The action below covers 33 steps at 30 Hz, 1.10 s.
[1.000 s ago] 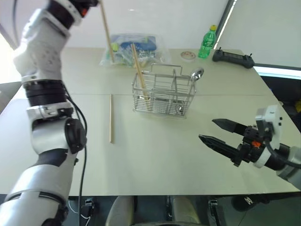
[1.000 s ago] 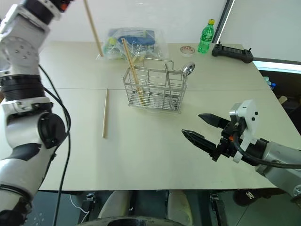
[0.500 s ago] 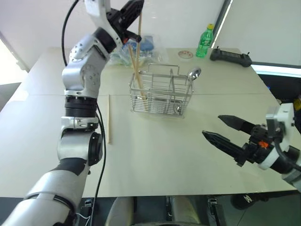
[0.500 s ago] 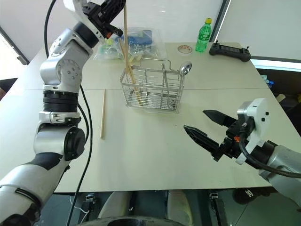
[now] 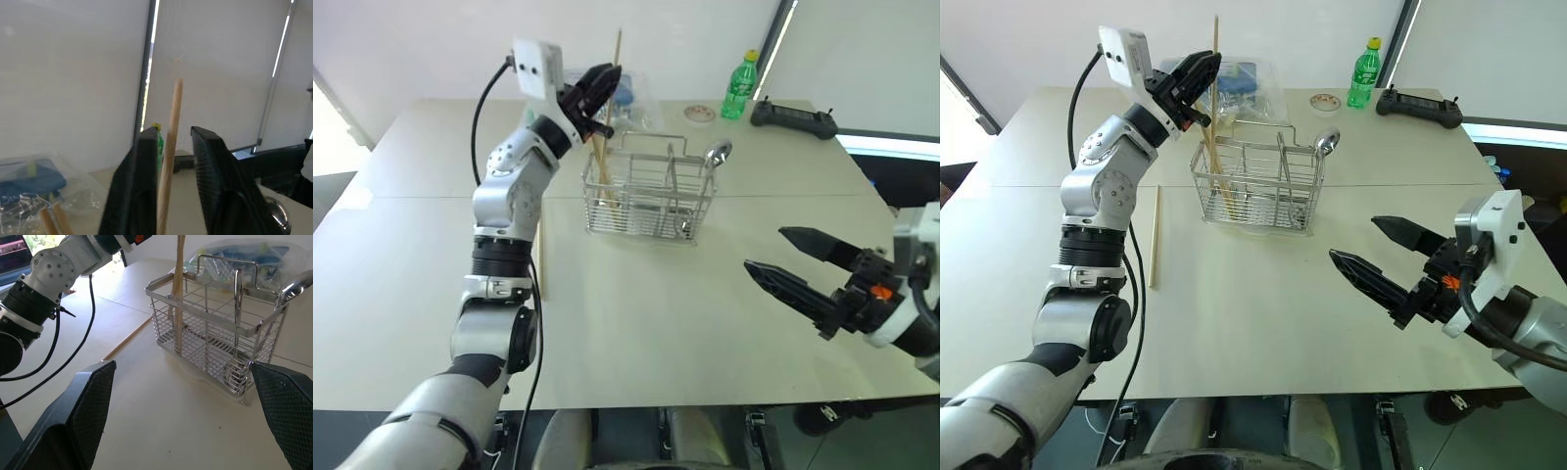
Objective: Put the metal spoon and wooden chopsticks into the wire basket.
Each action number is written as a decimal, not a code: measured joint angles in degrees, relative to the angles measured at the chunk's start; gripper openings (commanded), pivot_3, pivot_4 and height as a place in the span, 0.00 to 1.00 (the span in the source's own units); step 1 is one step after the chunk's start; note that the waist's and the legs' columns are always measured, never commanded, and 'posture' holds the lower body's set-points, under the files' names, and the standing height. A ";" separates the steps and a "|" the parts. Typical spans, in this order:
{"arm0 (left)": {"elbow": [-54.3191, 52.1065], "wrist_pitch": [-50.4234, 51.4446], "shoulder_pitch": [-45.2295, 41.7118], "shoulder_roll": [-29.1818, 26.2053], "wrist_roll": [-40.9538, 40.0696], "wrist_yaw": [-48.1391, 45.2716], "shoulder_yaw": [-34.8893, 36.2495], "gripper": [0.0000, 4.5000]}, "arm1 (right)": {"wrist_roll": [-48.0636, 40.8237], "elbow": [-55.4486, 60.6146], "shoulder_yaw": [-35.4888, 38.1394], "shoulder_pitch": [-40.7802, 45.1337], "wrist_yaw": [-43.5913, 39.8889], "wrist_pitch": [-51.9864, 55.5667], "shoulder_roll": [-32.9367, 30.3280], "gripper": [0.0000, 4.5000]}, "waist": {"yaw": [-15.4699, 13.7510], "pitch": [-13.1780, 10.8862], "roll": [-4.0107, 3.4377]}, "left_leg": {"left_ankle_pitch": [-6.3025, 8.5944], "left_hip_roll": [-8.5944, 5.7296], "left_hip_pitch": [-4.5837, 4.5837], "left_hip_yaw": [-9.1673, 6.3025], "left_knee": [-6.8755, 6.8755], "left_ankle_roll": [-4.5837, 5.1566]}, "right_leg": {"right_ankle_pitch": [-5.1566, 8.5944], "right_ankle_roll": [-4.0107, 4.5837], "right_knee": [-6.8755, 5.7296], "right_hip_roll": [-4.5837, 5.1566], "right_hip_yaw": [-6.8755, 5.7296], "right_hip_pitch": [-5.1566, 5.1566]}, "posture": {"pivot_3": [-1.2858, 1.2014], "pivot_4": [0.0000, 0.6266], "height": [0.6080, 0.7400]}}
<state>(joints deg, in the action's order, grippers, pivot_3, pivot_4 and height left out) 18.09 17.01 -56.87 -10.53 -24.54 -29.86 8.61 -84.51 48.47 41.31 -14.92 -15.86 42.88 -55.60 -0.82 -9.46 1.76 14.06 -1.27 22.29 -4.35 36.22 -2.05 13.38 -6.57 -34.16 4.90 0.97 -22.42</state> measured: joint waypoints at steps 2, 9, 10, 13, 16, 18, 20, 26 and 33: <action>-1.71 2.82 0.49 -0.20 -1.78 -0.51 0.07 0.81 | -0.02 -0.55 -0.25 0.47 -0.01 0.00 -0.03 1.00 | 0.02 0.00 0.00 | 0.00 0.00 0.00 0.00 -0.01 0.00 | 0.00 0.00 -0.01 -0.01 0.00 -0.01 | 0.52 0.24 0.89; -7.88 20.42 -1.10 -4.32 -15.78 -2.01 4.92 0.99 | 0.21 -2.30 -2.12 1.82 -0.90 0.02 -0.04 1.00 | 0.10 0.00 -0.03 | 0.00 0.06 0.00 -0.08 -0.01 0.00 | 0.01 0.01 -0.03 -0.13 -0.01 -0.04 | 0.52 0.24 0.89; -7.19 21.53 -2.41 -4.99 -16.92 -0.91 6.48 0.99 | 0.32 -2.50 -2.20 1.94 -1.06 0.02 -0.04 1.00 | 0.08 0.00 -0.03 | 0.00 0.07 0.00 -0.09 0.00 0.00 | 0.00 0.01 -0.05 -0.15 -0.01 -0.04 | 0.52 0.24 0.89; -3.17 24.00 -8.15 -9.14 -19.89 2.83 12.04 0.99 | 0.71 -2.75 -2.28 2.12 -1.37 0.02 -0.01 1.00 | 0.21 0.00 -0.03 | 0.00 0.08 -0.05 -0.09 -0.01 0.01 | 0.01 0.01 -0.06 -0.19 0.00 -0.02 | 0.52 0.24 0.89; 2.42 25.31 -12.30 -15.57 -21.15 4.01 15.83 0.99 | 1.00 -2.88 -2.47 2.14 -1.37 0.02 0.36 1.00 | 0.41 0.01 -0.06 | 0.00 0.08 -0.10 -0.08 -0.09 0.01 | 0.01 0.01 -0.06 -0.20 0.00 -0.02 | 0.52 0.24 0.89; 5.85 25.17 -13.26 -19.34 -20.98 3.75 17.45 0.99 | 1.11 -3.15 -2.65 2.08 -1.35 0.01 0.64 1.00 | 0.37 0.01 -0.06 | 0.00 0.09 -0.10 -0.08 -0.11 0.01 | 0.01 0.00 -0.07 -0.20 0.00 -0.03 | 0.52 0.24 0.89; 11.45 25.15 -13.57 -23.79 -18.53 3.37 16.81 0.99 | 1.51 -3.14 -2.96 1.89 -1.38 0.00 1.20 1.00 | 0.23 0.01 -0.06 | 0.00 0.08 -0.10 -0.09 -0.10 0.00 | 0.01 0.00 -0.08 -0.20 -0.01 -0.03 | 0.52 0.24 0.89; 28.55 30.84 -13.88 -28.15 -2.98 12.00 6.69 0.99 | 2.51 -3.18 -5.22 2.00 -1.22 -0.01 2.74 1.00 | -0.30 0.01 0.01 | -0.01 0.02 -0.06 -0.18 0.03 -0.01 | 0.01 0.00 -0.02 -0.18 0.01 0.13 | 0.52 0.24 0.89; 41.04 39.39 -15.01 -19.98 3.15 21.50 3.94 0.99 | 3.29 -3.42 -9.09 4.75 0.15 -0.70 3.30 1.00 | 0.07 -0.07 0.16 | 0.00 0.04 0.13 -0.22 -0.17 -0.01 | -0.12 -0.24 -0.06 -0.16 0.01 -0.23 | 0.52 0.24 0.89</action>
<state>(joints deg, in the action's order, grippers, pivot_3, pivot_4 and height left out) 59.13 56.40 -71.89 -30.51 -21.39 -8.37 12.55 -81.23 45.04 32.22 -10.17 -15.71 42.18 -52.31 -0.75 -9.54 1.92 14.05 -1.23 22.42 -4.57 36.04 -2.06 13.26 -6.81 -34.21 4.75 0.98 -22.64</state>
